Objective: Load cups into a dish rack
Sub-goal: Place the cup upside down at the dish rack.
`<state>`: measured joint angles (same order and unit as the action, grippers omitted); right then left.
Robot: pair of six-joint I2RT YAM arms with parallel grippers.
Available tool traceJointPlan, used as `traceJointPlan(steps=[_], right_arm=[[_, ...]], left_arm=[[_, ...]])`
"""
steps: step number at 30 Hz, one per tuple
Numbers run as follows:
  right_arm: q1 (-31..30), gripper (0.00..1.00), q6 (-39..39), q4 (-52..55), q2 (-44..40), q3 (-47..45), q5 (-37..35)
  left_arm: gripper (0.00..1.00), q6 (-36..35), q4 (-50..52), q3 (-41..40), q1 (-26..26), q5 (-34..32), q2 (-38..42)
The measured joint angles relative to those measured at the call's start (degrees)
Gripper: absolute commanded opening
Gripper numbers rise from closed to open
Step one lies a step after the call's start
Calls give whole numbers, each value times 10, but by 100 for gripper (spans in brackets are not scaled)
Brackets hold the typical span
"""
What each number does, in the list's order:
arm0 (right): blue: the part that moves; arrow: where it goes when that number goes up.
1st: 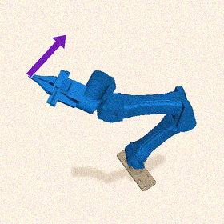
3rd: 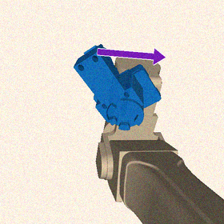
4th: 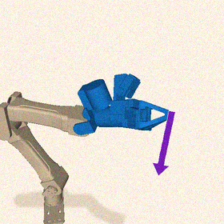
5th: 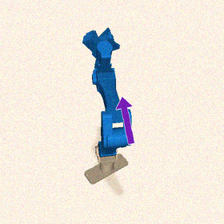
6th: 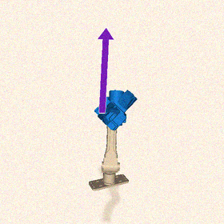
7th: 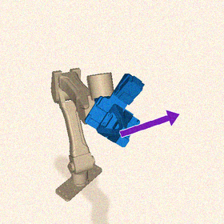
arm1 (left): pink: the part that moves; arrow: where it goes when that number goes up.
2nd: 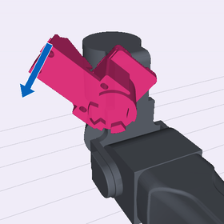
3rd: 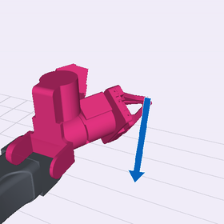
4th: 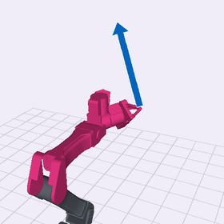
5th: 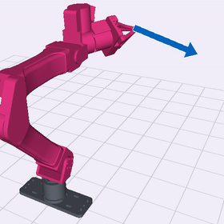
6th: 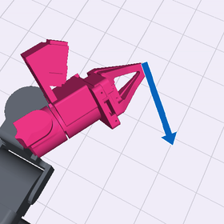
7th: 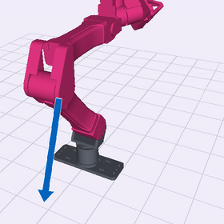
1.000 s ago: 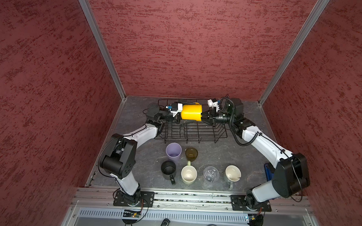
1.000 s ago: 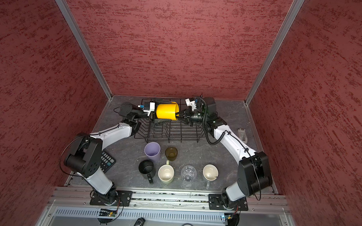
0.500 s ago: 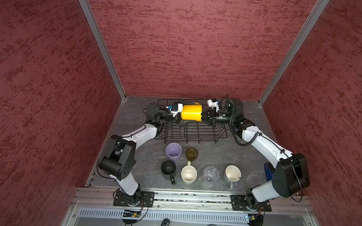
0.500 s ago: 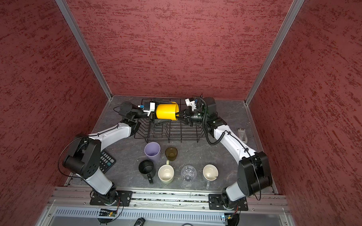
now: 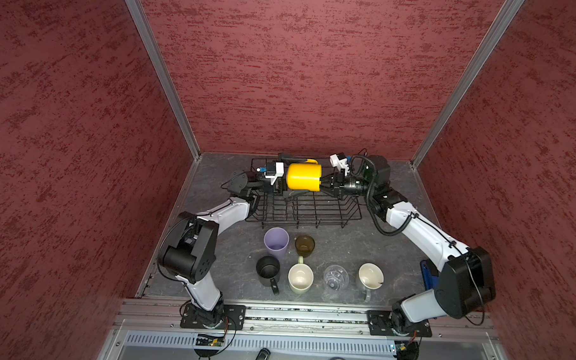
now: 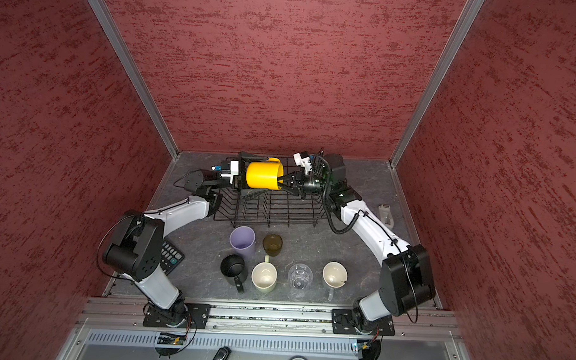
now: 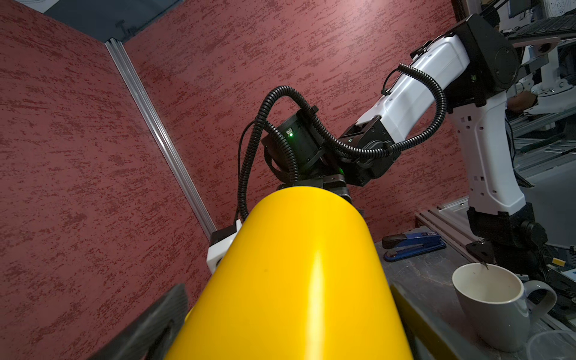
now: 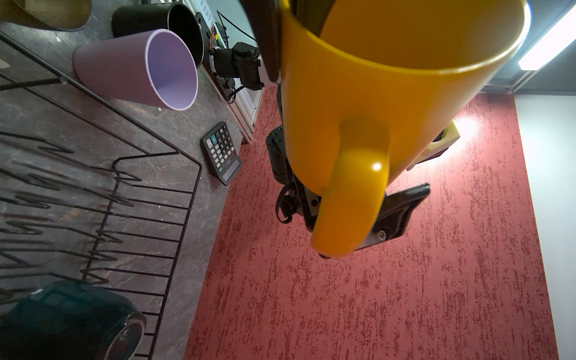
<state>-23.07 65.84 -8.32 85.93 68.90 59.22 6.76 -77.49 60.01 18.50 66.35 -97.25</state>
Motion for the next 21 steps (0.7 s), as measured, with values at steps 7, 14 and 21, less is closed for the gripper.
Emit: traceJointPlan(steps=[7, 14, 21], right_arm=[[0, 0, 4, -6, 0, 0, 5], [-2, 0, 15, -14, 0, -3, 6], [-3, 0, 32, -17, 0, -4, 6]], left_arm=[[100, 5, -8, 0, 0, 0, 0], [100, -2, -2, 0, 2, 2, 0], [100, -37, 29, 6, 5, 5, 0]])
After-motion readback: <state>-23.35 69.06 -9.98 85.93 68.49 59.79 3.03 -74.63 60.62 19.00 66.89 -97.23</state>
